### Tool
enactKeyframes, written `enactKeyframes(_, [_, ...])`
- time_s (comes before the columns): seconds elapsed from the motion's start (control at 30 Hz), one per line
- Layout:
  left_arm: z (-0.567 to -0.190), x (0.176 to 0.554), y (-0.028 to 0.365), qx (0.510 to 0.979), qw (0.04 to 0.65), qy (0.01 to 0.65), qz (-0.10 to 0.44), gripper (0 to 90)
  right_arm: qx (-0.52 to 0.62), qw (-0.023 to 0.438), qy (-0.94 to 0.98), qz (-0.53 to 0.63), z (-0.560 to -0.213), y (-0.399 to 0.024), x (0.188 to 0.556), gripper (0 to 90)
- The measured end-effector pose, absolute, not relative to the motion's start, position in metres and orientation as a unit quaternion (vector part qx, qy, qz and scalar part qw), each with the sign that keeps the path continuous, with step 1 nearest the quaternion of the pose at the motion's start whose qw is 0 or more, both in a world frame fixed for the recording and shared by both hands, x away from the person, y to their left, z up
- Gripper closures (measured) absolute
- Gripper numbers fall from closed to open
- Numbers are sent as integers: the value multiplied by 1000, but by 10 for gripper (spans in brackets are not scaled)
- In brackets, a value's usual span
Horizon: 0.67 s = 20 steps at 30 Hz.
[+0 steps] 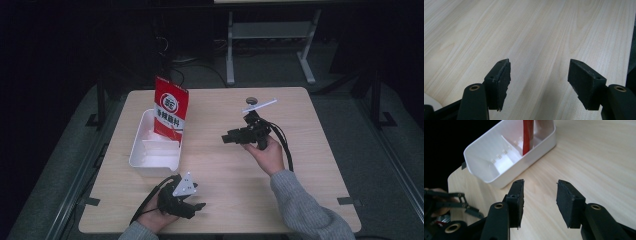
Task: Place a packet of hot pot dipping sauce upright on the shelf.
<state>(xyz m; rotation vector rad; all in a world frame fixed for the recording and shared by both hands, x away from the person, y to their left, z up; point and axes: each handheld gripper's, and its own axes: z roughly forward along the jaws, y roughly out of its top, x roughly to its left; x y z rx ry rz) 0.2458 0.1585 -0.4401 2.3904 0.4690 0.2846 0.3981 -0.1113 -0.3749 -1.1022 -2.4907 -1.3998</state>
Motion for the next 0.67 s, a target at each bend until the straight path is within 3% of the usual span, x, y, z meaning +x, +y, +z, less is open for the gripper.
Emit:
enactKeyframes(0.47, [-442, 247, 157, 919, 336, 178, 105, 337, -373, 55, -810, -449, -398, -149, 368, 520])
enactKeyframes(0.67, [-442, 247, 156, 919, 336, 177, 104, 336, -371, 54, -814, -444, -406, -165, 342, 430])
